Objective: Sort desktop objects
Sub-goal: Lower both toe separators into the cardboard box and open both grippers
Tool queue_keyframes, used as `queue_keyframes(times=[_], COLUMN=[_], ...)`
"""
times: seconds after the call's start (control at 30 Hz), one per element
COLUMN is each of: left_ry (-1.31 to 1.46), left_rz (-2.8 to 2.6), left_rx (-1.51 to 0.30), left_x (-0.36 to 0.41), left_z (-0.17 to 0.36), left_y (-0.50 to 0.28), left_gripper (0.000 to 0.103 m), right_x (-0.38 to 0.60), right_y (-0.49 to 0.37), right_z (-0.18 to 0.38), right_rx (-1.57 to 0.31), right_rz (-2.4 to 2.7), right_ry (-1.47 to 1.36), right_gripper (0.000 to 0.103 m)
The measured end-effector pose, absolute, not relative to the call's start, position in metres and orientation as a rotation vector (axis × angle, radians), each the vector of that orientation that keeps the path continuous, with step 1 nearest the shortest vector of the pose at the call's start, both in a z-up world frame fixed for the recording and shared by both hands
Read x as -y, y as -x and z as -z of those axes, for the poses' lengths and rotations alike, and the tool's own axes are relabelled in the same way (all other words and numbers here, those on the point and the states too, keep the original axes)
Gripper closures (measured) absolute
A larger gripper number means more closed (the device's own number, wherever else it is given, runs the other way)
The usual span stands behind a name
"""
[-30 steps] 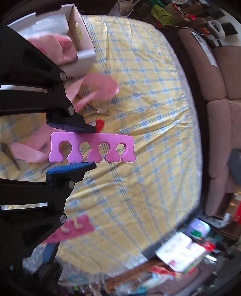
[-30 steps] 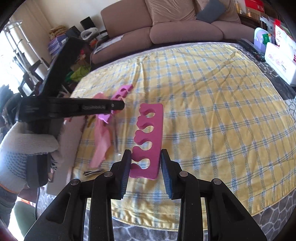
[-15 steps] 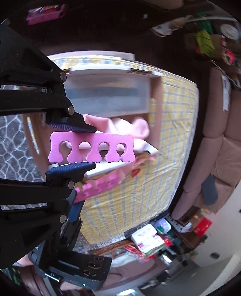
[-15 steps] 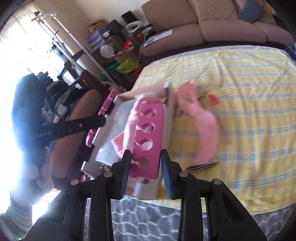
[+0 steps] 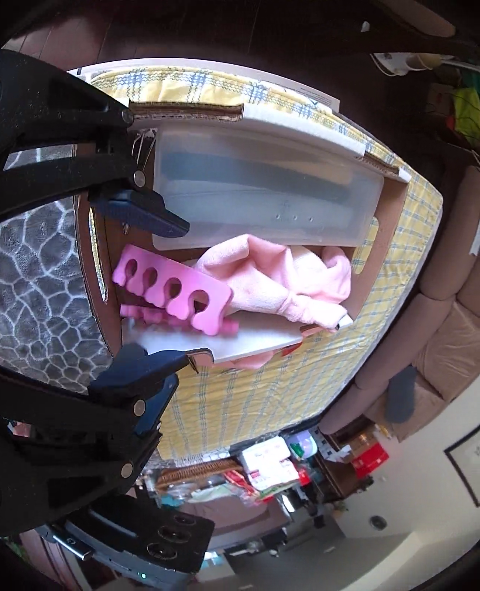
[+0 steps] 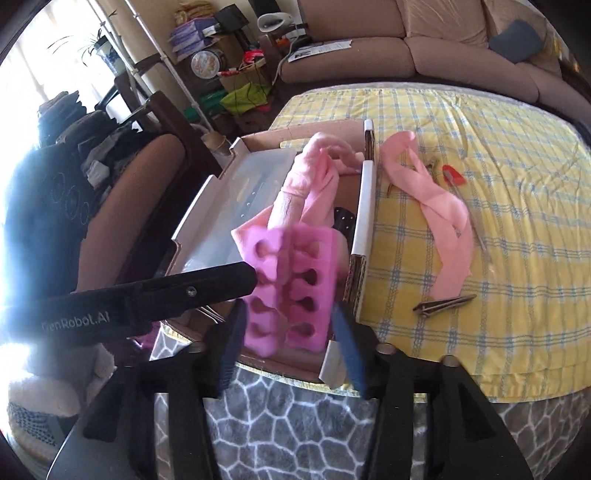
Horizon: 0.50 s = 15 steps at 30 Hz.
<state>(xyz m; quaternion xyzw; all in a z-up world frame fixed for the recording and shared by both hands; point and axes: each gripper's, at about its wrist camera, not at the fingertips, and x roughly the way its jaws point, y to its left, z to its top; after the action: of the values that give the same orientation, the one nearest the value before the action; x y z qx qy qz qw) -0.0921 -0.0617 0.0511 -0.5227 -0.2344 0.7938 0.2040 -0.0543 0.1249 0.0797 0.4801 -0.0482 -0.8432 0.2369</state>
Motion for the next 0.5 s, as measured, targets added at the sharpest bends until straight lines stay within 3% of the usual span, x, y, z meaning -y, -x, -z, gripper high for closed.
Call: queue_keyframes(times=[0.37, 0.43, 0.47, 0.5], left_ry=[1.399, 1.399, 1.402, 1.394], left_rz=[-2.252, -2.255, -2.259, -2.277], left_rx=[0.598, 0.547, 0.515, 0.491], left_x=[0.068, 0.063, 0.059, 0.056], left_z=[-0.066, -0.069, -0.070, -0.071], left_y=[0.081, 0.077, 0.075, 0.073], left_gripper=[0.043, 0.028, 0.009, 0.001], right_x=[-0.149, -0.157, -0.160, -0.163], right_y=[0.049, 0.047, 0.046, 0.046], right_z=[-0.098, -0.100, -0.100, -0.100], right_rx=[0.197, 0.209, 0.206, 0.199], right_rz=[2.375, 2.382, 2.387, 2.392], right_ry=[-1.259, -1.259, -1.264, -1.273], right_gripper=[0.039, 0.033, 0.025, 0.018])
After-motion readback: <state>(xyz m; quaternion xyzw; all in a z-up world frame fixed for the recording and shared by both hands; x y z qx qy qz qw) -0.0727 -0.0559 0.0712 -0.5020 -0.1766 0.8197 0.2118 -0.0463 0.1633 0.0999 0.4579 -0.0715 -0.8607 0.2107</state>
